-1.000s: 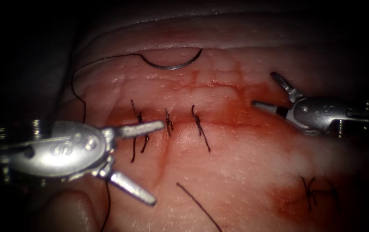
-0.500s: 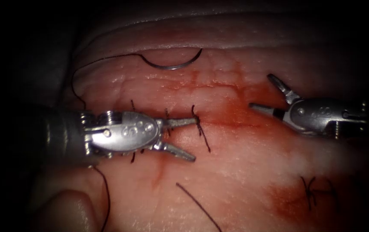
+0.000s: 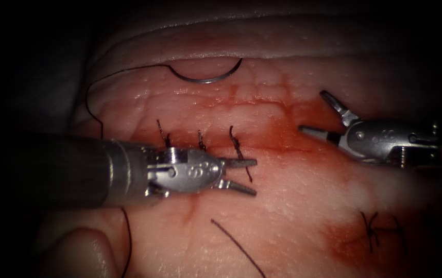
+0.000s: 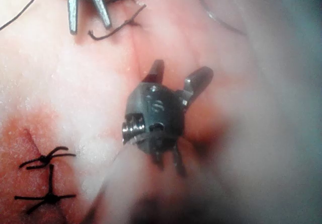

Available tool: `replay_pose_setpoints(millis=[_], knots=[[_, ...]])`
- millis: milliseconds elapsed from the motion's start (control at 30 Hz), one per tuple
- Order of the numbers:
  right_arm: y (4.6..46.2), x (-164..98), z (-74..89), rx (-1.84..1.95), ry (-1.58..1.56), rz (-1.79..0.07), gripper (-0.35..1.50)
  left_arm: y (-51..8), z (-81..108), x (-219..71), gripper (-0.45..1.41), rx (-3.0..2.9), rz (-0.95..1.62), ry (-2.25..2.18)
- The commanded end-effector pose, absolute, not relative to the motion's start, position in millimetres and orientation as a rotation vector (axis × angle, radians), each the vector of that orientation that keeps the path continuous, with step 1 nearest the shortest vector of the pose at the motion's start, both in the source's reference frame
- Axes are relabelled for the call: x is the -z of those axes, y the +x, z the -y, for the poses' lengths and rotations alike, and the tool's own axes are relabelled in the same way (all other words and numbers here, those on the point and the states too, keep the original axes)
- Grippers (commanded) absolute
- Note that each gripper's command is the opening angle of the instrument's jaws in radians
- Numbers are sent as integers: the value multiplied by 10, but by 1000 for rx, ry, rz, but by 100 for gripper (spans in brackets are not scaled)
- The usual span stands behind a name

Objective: Wound Closure
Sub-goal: Grasp the remaining suture tail with the left tool and cut it with the right tool.

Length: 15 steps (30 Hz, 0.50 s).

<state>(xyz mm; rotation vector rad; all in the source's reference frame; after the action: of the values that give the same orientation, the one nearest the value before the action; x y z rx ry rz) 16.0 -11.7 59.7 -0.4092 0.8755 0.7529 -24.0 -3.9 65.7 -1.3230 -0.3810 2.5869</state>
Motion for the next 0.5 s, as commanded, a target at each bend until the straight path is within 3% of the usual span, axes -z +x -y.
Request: replay_pose_setpoints(millis=[33,233,333,433,500], knots=[[168,-602,121,-753,-409,-877,137,-246,41,-666,10,-2603,376,-1325],[169,-603,121,-747,-410,-874,137,-247,43,-672,9,-2621,372,-1311],[169,-603,121,-736,-416,-871,137,-247,42,-673,-8,-2621,372,-1309],[169,-603,122,-735,-415,-869,135,-250,41,-673,-11,-2644,353,-1319],[170,-603,122,-736,-416,-869,135,-252,41,-673,-30,-2649,348,-1320]])
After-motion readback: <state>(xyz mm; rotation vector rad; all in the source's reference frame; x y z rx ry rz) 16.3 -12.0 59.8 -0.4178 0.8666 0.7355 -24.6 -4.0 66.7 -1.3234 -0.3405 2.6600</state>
